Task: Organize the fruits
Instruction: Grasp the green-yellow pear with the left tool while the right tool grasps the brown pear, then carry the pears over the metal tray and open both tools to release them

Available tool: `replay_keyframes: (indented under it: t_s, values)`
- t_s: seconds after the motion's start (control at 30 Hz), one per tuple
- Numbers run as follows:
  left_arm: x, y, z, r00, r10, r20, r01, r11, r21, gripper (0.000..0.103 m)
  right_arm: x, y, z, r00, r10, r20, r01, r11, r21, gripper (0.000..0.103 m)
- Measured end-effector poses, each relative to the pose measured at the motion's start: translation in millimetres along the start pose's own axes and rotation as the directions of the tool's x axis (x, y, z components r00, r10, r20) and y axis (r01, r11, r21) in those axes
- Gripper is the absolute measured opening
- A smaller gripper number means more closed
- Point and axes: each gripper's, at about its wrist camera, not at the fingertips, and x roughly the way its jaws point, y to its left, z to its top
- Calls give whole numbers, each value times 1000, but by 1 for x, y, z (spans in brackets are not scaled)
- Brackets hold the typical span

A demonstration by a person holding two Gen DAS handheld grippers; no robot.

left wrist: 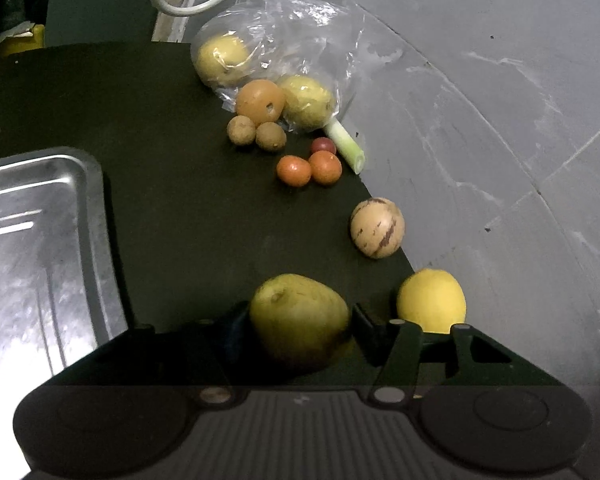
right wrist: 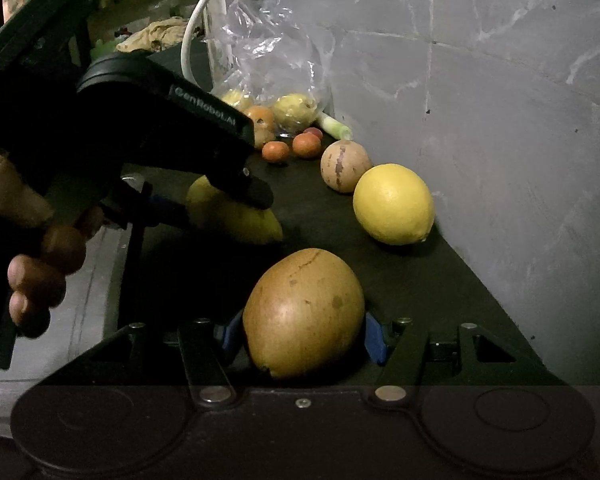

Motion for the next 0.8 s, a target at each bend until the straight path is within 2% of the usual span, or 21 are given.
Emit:
replay_keyframes:
  t_s: [0.3, 0.53, 0.67, 0.8]
  values:
    - [-25, 5, -12, 1000, -13, 12, 13, 1000, -12, 57, -22, 13, -2, 999, 1, 38, -1, 1000, 2, 60]
    - [-59, 23, -10, 998, 7, 63, -3, 998, -65, 57, -35, 33, 2, 998, 24, 56, -23, 999, -24, 60]
    - [-84, 48, -1, 993, 47, 112, -33, 992, -122, 57, -37, 51, 7, 996, 65, 57, -62, 996, -62, 60]
    - [-107, 77, 0, 979, 127, 161, -95, 976, -194, 57, -34, 71, 14, 990, 138, 32, -135, 987, -88, 60]
